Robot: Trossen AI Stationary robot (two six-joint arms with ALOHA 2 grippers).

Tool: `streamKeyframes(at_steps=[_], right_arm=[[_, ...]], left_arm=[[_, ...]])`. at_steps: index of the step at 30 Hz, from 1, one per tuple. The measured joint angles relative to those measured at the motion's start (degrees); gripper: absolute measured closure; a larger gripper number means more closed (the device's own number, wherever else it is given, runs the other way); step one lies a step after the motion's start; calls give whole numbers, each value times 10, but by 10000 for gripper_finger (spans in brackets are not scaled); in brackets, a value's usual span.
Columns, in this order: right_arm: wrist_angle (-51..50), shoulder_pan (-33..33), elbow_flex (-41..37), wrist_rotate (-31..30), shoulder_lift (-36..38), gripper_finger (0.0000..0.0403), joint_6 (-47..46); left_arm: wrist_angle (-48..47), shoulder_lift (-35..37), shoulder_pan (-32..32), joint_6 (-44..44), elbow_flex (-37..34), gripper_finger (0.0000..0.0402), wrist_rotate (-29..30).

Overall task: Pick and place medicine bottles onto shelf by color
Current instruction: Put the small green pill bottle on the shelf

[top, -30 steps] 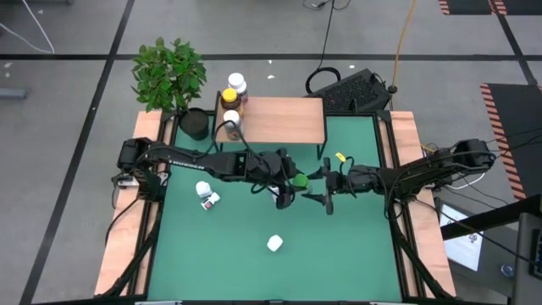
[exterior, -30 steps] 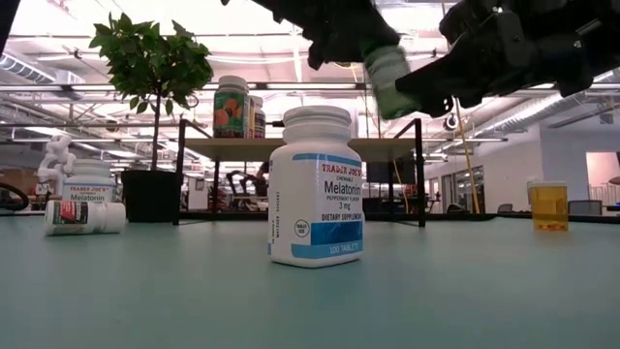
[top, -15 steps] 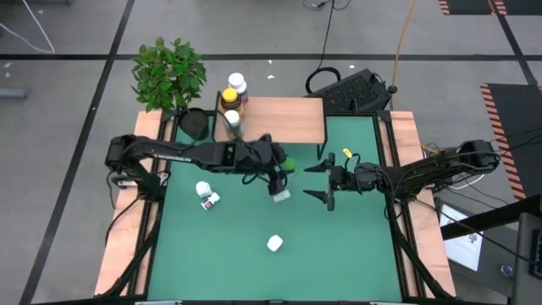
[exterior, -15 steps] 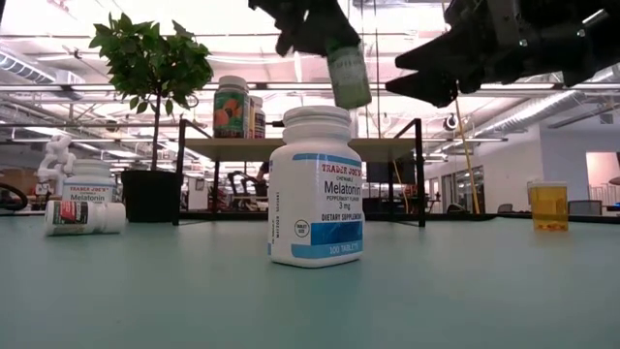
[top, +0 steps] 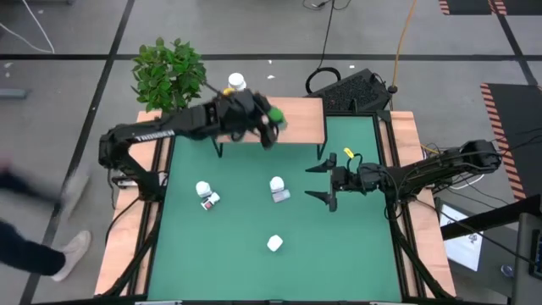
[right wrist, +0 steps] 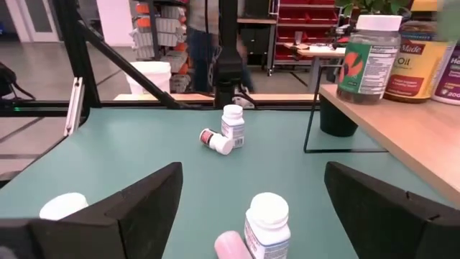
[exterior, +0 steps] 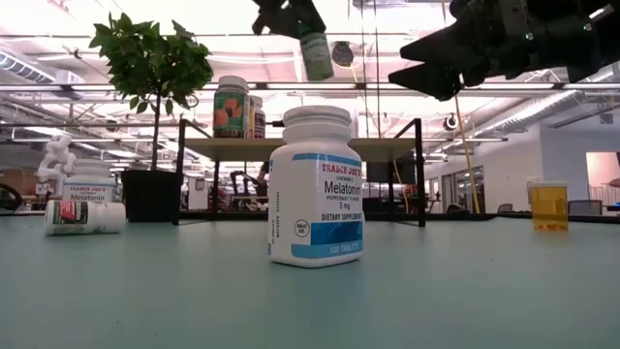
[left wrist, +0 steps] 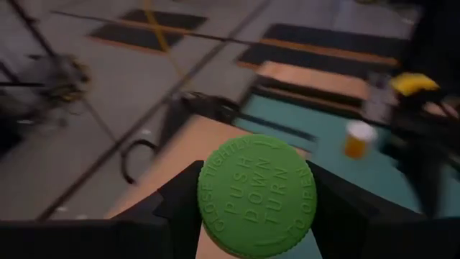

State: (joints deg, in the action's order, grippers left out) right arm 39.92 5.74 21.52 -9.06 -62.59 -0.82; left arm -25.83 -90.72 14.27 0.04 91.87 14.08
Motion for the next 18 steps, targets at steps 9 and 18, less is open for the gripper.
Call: streamKeyframes(at_steps=[9, 18], right_arm=[[-7, 0, 0, -1, 0, 67, -2], [-13, 0, 0, -2, 0, 67, -2]], left_arm=[[-4, -15, 124, -34, 23, 199, -25], [-11, -88, 163, -71, 23, 186, -54]])
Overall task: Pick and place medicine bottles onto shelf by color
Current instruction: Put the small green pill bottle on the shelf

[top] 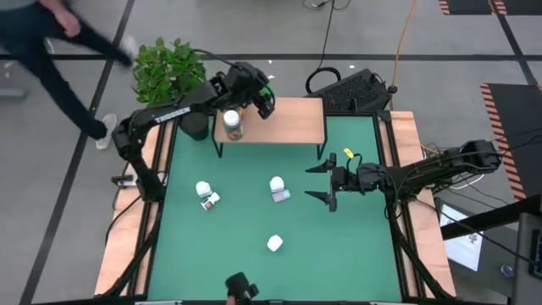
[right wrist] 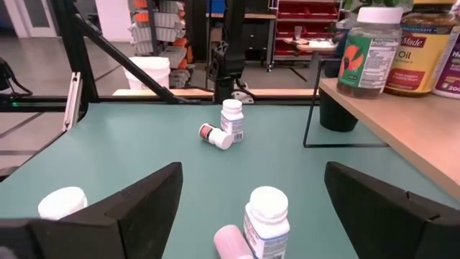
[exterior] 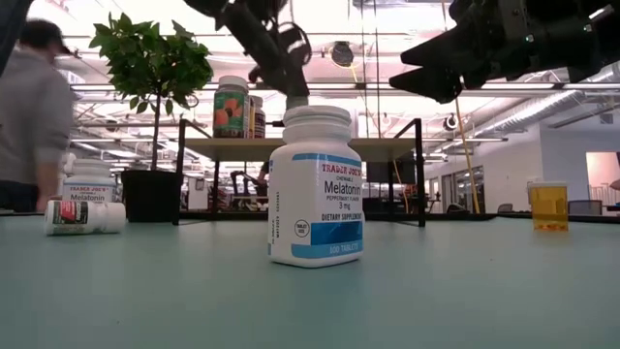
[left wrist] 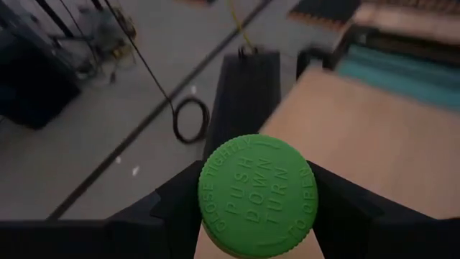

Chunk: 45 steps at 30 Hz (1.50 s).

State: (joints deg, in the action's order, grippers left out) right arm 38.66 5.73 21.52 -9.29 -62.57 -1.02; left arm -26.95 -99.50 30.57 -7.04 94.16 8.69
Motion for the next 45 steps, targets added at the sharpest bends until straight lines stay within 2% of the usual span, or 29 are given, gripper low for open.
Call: streamKeyframes(at_steps=[6, 12, 19, 26, 34, 45], right_arm=[[-4, 0, 0, -13, 0, 67, 6], [-8, 0, 0, -14, 0, 67, 7], [-8, 0, 0, -14, 0, 67, 7], [-8, 0, 0, -14, 0, 67, 7], [-8, 0, 0, -14, 0, 67, 6], [-8, 0, 0, -14, 0, 67, 6]], left_arm=[[-8, -15, 10, -5, 1, 195, -3], [-15, -16, 19, 2, 1, 179, -3], [-18, -21, 24, 13, 1, 188, -1], [-20, -28, 24, 12, 0, 172, 2], [-25, -33, 23, 7, 1, 184, 8], [-21, -33, 21, 17, 1, 151, 6]])
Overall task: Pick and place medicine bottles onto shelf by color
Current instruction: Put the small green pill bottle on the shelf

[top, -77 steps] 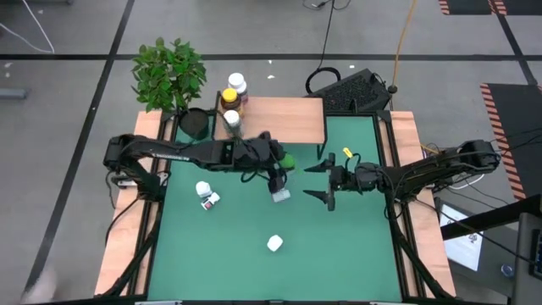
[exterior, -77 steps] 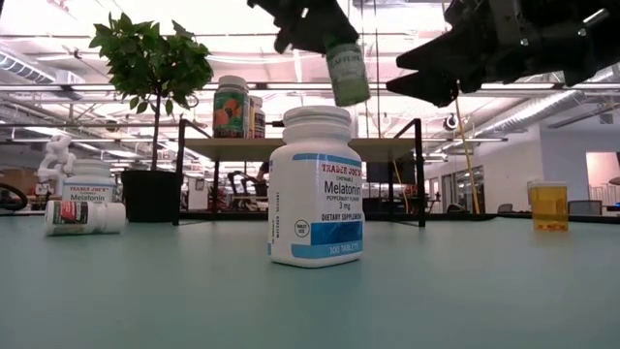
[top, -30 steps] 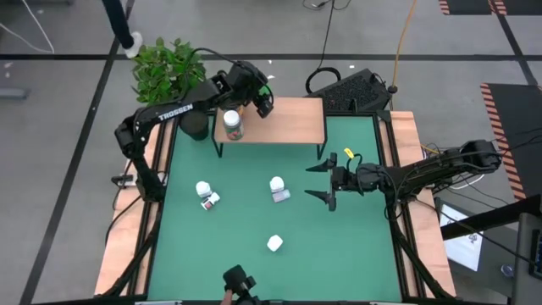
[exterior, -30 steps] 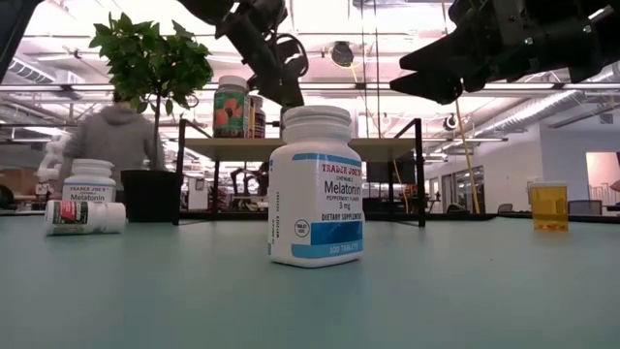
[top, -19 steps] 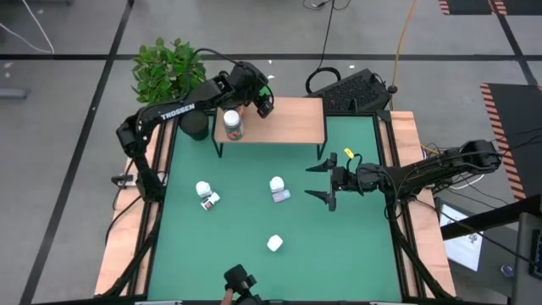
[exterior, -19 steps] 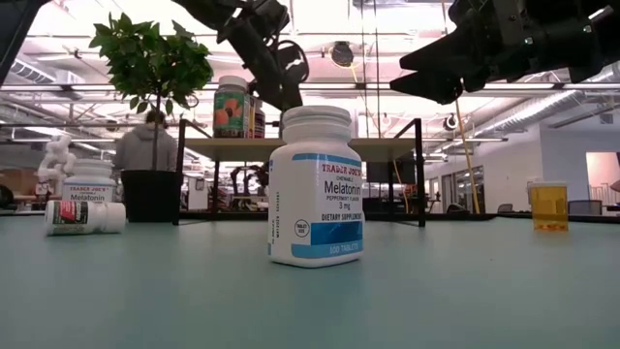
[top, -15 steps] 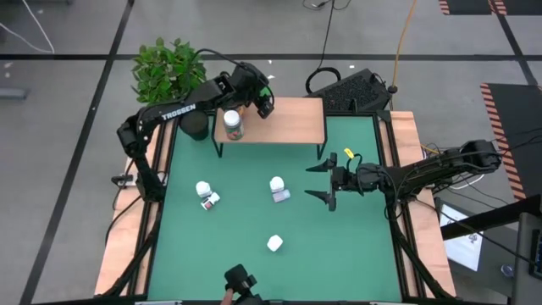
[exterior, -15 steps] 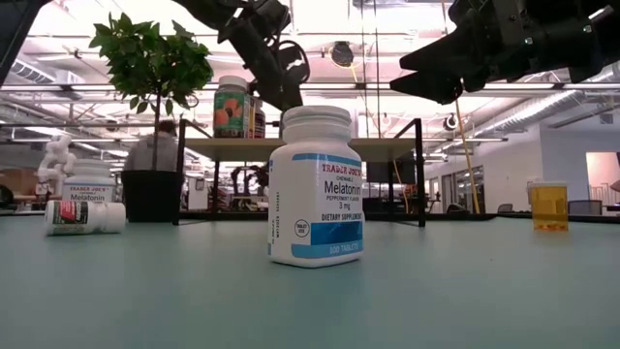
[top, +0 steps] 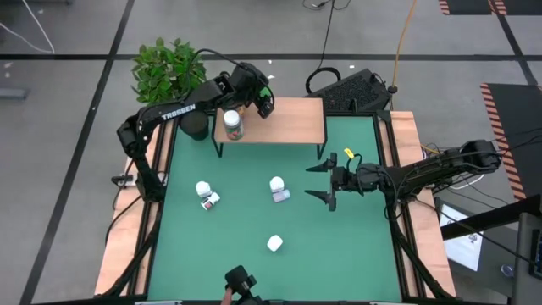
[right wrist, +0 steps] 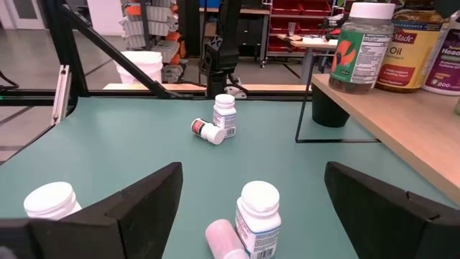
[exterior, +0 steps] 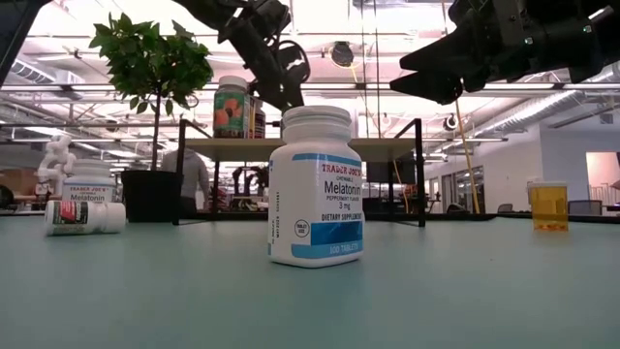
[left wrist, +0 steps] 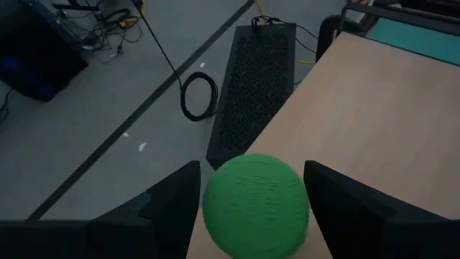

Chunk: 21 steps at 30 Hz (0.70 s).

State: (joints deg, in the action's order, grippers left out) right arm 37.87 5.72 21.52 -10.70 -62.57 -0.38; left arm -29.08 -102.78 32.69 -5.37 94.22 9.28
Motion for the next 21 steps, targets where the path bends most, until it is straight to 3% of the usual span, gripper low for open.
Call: streamKeyframes(at_steps=[8, 21], right_arm=[[-6, 0, 0, 0, 0, 67, 0], [-5, 0, 0, 0, 0, 67, -3]], left_arm=[[2, 0, -3, -2, 0, 149, 2], [1, 2, -20, -46, -2, 148, 53]])
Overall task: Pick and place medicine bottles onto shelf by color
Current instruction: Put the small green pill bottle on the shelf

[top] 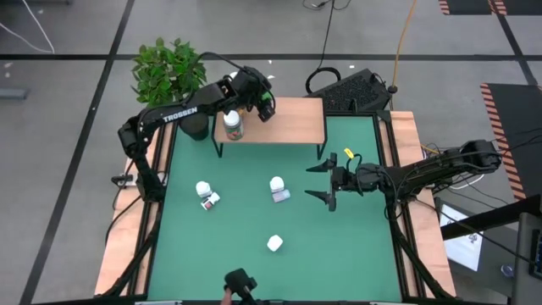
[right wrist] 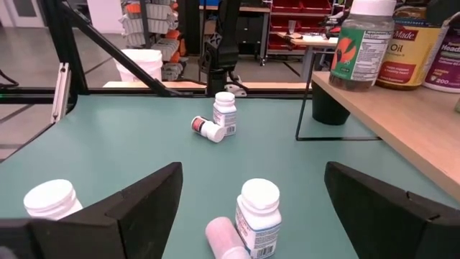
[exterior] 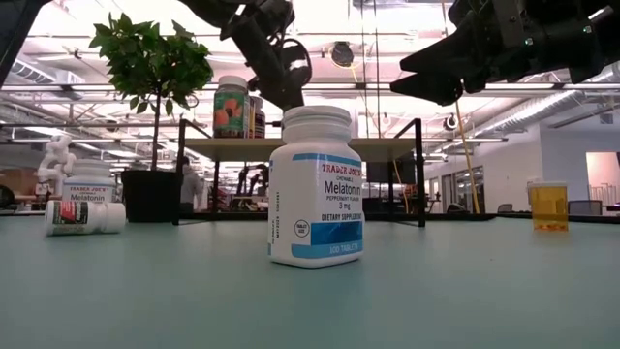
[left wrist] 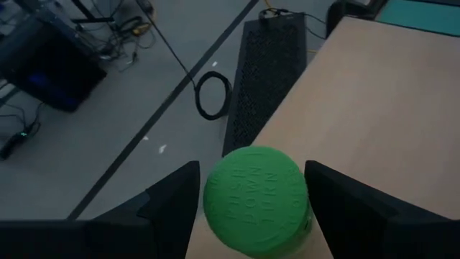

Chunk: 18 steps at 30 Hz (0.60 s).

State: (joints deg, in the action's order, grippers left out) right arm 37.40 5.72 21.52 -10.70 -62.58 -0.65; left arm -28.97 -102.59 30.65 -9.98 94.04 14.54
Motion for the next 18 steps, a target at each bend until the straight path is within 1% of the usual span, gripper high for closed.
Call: streamKeyframes(at_steps=[11, 16, 18], right_arm=[[-6, 0, 0, 0, 0, 67, 0], [-6, 0, 0, 0, 0, 67, 0], [-6, 0, 0, 0, 0, 67, 0]], left_arm=[[5, 1, 1, -31, 0, 149, 9], [17, 1, 1, -46, 0, 148, 40], [18, 1, 1, -47, 0, 149, 44]])
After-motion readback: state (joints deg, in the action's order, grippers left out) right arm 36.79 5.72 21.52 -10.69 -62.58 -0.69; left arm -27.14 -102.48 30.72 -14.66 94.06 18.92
